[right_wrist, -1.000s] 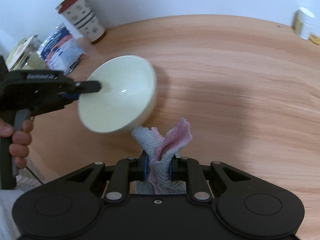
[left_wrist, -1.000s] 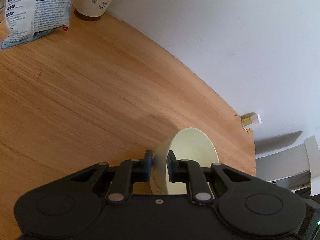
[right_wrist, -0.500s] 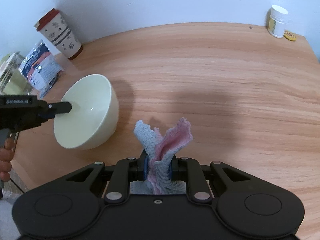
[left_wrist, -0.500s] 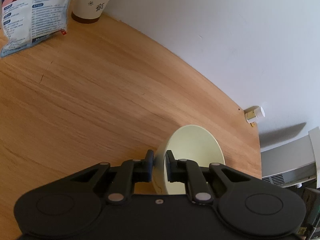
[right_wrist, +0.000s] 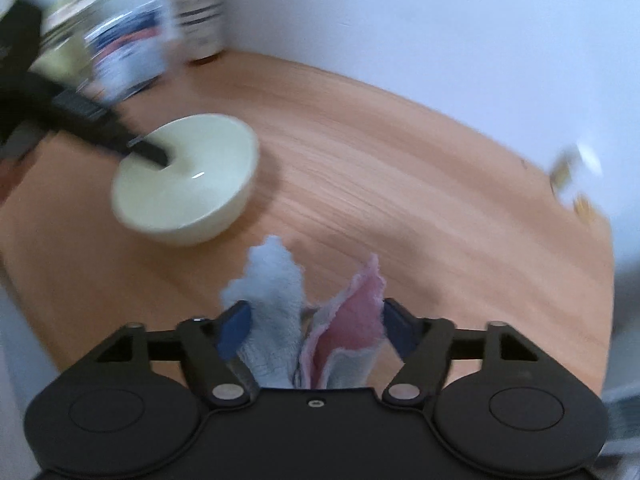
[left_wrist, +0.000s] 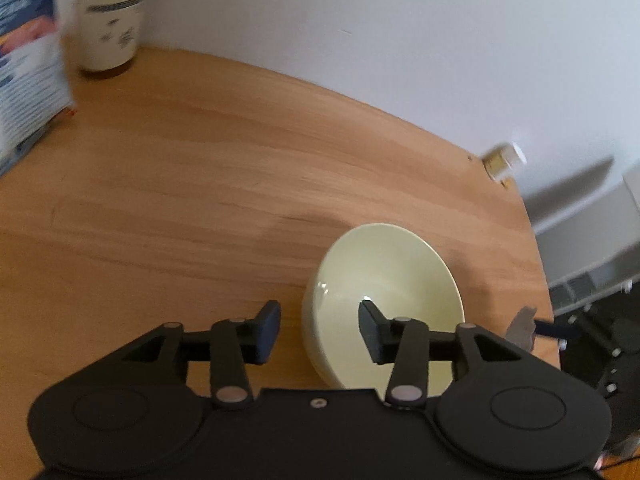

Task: Clean bowl
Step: 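Lower the pale green bowl onto the table with the left gripper while the right gripper pulls the towel away, then bring the towel into the bowl with the right gripper while the left gripper holds the rim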

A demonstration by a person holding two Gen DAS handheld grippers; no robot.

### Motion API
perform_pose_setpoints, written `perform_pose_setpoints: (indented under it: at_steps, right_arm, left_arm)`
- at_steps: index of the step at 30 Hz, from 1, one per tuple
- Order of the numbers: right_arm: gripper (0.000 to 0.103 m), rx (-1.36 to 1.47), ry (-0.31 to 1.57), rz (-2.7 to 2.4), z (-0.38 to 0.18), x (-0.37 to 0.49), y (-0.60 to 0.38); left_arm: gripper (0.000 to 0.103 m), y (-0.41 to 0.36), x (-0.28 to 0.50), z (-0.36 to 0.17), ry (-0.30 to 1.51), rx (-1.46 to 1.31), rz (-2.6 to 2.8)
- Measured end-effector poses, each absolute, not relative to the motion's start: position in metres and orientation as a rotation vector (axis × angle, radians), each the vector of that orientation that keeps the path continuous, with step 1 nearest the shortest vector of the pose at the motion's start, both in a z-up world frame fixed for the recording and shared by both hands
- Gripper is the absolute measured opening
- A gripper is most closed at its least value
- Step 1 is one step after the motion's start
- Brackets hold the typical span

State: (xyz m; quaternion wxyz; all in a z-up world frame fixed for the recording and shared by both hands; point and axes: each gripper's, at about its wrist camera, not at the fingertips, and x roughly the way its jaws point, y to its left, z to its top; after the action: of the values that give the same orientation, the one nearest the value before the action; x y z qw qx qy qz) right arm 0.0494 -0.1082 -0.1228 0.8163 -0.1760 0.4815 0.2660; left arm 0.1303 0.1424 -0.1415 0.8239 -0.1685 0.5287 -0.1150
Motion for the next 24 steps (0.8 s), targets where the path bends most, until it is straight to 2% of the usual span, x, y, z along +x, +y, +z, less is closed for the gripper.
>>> perform_pose_setpoints:
  at_steps: [6,11,14,16,23,24]
  right_arm:
    - [0.085,-0.563,1.037,0.707,-0.113,0.032,-0.097]
    - [0.083,-0.586,1.090,0.713,-0.133,0.033,-0.088]
    - [0.076,-0.524,1.155,0.632,-0.149,0.045,-0.090]
    - [0.066,-0.436,1.199,0.573,-0.154,0.054,-0.097]
    - [0.062,-0.327,1.217,0.497,-0.162,0.059,-0.112]
    - [0.061,-0.321,1.217,0.497,-0.162,0.059,-0.113]
  left_arm:
    - [0.048,0.138,0.136,-0.146,1.154,-0.296,-0.283]
    - [0.047,0.135,0.134,-0.146,1.157,-0.241,-0.316]
    - [0.044,0.134,0.135,-0.146,1.157,-0.221,-0.330]
    - [0.042,0.134,0.135,-0.144,1.154,-0.217,-0.346]
    - [0.036,0.134,0.135,-0.146,1.167,-0.197,-0.385]
    - [0.031,0.134,0.136,-0.146,1.170,-0.196,-0.389]
